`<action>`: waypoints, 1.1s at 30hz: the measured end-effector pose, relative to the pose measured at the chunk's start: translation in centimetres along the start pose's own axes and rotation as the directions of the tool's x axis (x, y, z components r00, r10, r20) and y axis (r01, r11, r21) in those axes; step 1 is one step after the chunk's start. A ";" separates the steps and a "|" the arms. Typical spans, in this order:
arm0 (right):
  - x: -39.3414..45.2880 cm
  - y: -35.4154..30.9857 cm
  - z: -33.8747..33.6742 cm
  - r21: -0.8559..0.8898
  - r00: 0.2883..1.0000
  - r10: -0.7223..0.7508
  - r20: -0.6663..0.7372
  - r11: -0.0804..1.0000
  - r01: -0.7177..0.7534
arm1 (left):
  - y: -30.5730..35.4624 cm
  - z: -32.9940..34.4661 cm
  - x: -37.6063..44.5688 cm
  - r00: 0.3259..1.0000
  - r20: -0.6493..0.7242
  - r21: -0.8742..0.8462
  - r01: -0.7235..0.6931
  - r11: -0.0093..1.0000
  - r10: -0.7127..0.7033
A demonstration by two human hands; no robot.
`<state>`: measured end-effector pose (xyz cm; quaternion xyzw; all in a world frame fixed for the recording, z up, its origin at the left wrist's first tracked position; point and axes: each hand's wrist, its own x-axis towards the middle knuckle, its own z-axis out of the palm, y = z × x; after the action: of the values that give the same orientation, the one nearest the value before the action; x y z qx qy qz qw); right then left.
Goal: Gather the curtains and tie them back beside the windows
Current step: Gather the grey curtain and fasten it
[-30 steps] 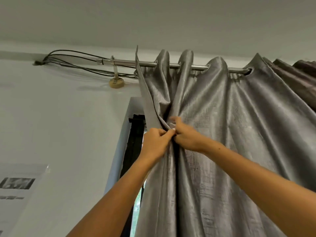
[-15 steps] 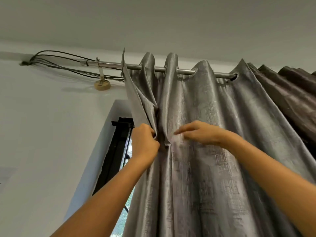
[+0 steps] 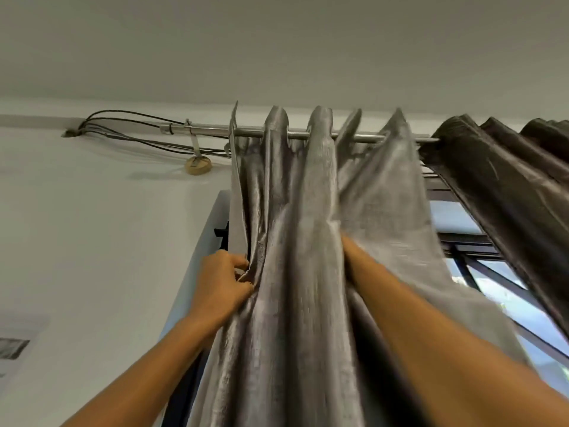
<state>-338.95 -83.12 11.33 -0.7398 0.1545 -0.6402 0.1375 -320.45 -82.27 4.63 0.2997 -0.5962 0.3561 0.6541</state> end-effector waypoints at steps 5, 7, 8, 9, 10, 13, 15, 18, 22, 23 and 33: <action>-0.4 -2.9 1.5 -0.022 0.962 -0.016 0.272 1.000 0.022 | -0.5 -2.8 -0.3 1.000 0.012 -0.044 0.025 0.999 -0.024; 0.0 -2.4 -2.2 -0.291 0.958 -0.091 0.274 0.941 0.172 | -0.6 -3.3 -0.3 1.000 0.017 -0.036 0.025 0.999 -0.024; -0.1 -2.0 -4.2 -0.388 0.965 -0.168 0.203 0.891 0.237 | -0.8 -3.4 -0.4 0.999 0.031 -0.039 0.025 0.999 -0.024; -0.4 -1.5 -6.0 -0.475 0.951 -0.303 0.068 0.828 0.298 | -0.8 -3.4 -0.4 0.999 0.049 -0.046 0.020 0.999 -0.018; -0.1 -1.1 -7.3 -0.580 0.889 -0.444 -0.111 0.755 0.305 | -0.9 -3.5 -0.3 0.998 0.065 -0.047 0.020 0.999 -0.017; 0.8 -1.1 -8.6 -0.658 0.817 -0.412 -0.404 0.751 0.053 | -0.5 -3.3 0.4 0.990 0.123 -0.038 0.075 0.996 -0.070; 1.2 -1.3 -8.1 -0.411 0.930 -0.168 -0.327 0.911 0.021 | 0.4 -3.3 1.2 0.972 0.208 -0.007 0.110 0.994 -0.106; 2.1 -1.4 -6.6 -0.132 0.991 -0.023 -0.134 0.991 0.006 | 1.8 -3.2 2.4 0.941 0.323 0.093 0.078 0.993 -0.104; 2.6 -3.5 -2.7 -0.291 0.986 -0.109 -0.124 0.954 0.069 | 2.3 -2.3 4.1 0.897 0.436 0.008 0.079 0.997 -0.074; 2.8 -4.0 -1.9 -0.401 0.981 -0.137 -0.136 0.913 0.072 | 2.5 -2.0 4.3 0.888 0.457 -0.063 0.077 0.995 -0.039; 1.9 -2.8 -8.3 -0.783 0.949 -0.282 -0.138 0.618 0.070 | 12.3 7.5 6.4 0.831 0.513 -0.406 0.015 0.914 0.214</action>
<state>-346.75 -81.38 15.34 -0.6529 0.3542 -0.6104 -0.2749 -334.53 -80.72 11.37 0.2194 -0.8320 0.1626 0.4829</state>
